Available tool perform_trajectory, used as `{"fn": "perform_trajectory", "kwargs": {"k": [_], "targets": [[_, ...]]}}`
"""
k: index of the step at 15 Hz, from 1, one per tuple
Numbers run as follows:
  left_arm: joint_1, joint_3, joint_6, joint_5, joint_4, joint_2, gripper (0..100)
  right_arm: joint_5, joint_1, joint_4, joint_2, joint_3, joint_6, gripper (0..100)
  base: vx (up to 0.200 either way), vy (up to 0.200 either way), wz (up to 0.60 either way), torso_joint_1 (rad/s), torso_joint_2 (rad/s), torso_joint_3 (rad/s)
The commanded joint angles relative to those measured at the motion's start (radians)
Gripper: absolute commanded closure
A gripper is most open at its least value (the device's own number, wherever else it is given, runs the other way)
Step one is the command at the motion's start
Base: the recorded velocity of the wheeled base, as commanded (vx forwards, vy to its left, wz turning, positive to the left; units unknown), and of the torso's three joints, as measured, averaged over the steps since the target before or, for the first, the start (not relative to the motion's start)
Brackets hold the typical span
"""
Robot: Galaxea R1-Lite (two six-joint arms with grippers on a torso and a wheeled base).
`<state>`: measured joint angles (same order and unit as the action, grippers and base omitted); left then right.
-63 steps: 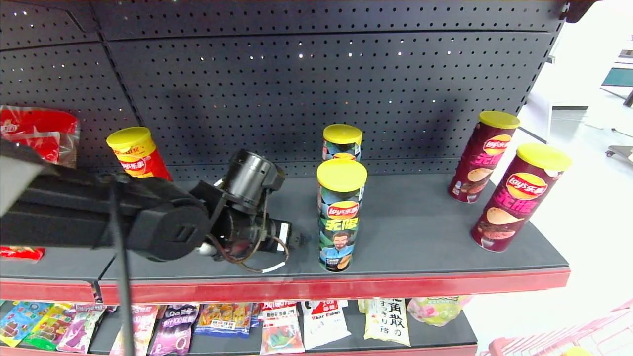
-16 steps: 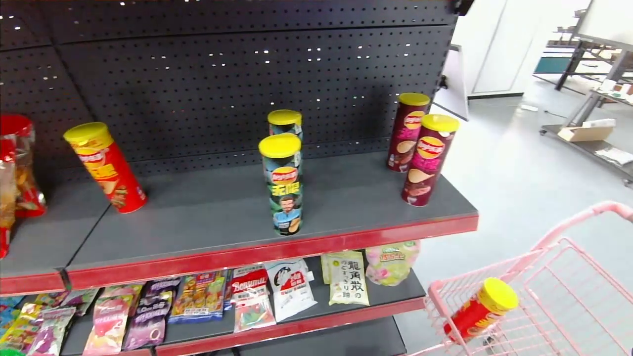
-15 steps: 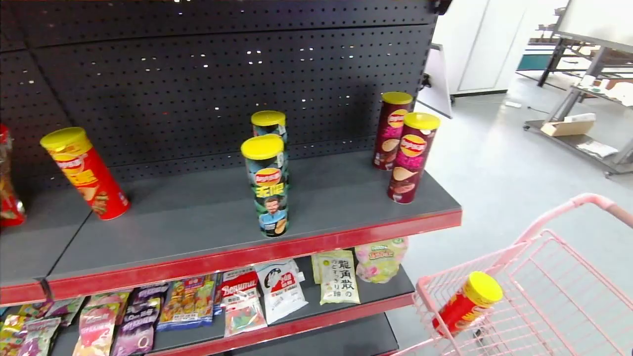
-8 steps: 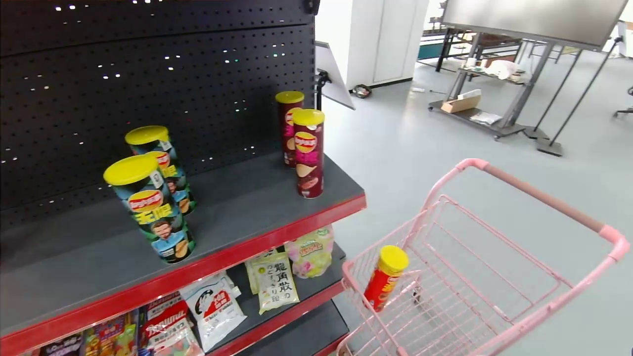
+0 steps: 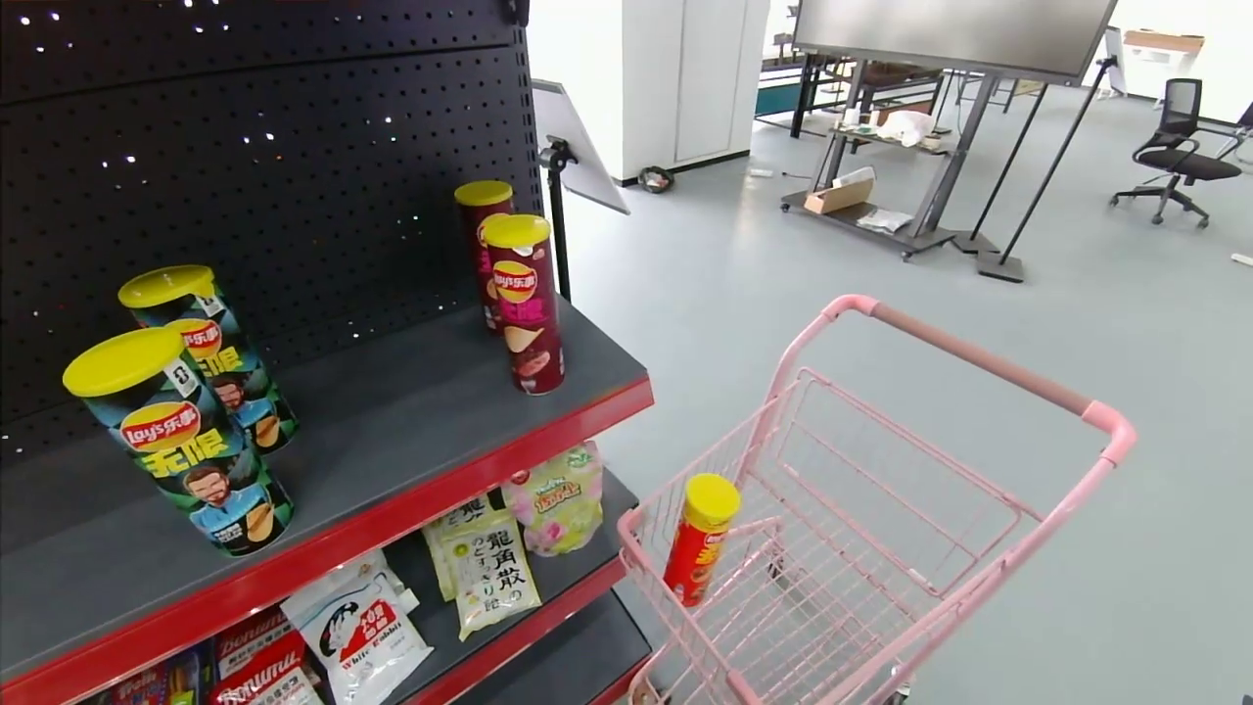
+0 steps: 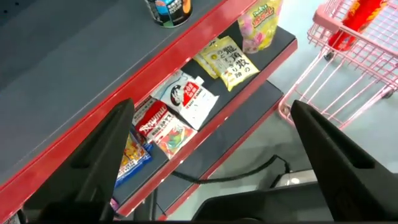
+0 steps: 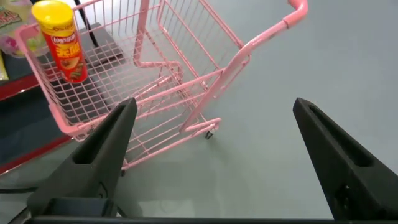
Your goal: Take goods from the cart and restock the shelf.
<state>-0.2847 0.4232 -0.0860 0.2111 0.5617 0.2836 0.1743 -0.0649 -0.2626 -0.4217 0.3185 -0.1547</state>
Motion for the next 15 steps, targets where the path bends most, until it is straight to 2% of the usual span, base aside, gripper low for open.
{"fn": "perform_trajectory", "kwargs": {"k": [1, 6, 15], "targets": [[-0.001, 0.000, 0.000, 0.001, 0.001, -0.001, 0, -0.001, 0.000, 0.005, 0.015, -0.024, 0.000, 0, 0.000, 0.000, 0.00, -0.139, 0.34, 0.183], [-0.001, -0.030, -0.001, 0.001, 0.001, -0.046, 0, -0.002, 0.000, 0.005, 0.027, -0.050, 0.000, 0, 0.000, 0.000, 0.00, -0.142, 0.34, 0.196], [-0.001, -0.032, -0.001, 0.001, 0.001, -0.049, 0, 0.004, 0.000, -0.020, 0.027, -0.056, -0.002, 0, 0.000, 0.000, 0.00, -0.146, 0.36, 0.217]]}}
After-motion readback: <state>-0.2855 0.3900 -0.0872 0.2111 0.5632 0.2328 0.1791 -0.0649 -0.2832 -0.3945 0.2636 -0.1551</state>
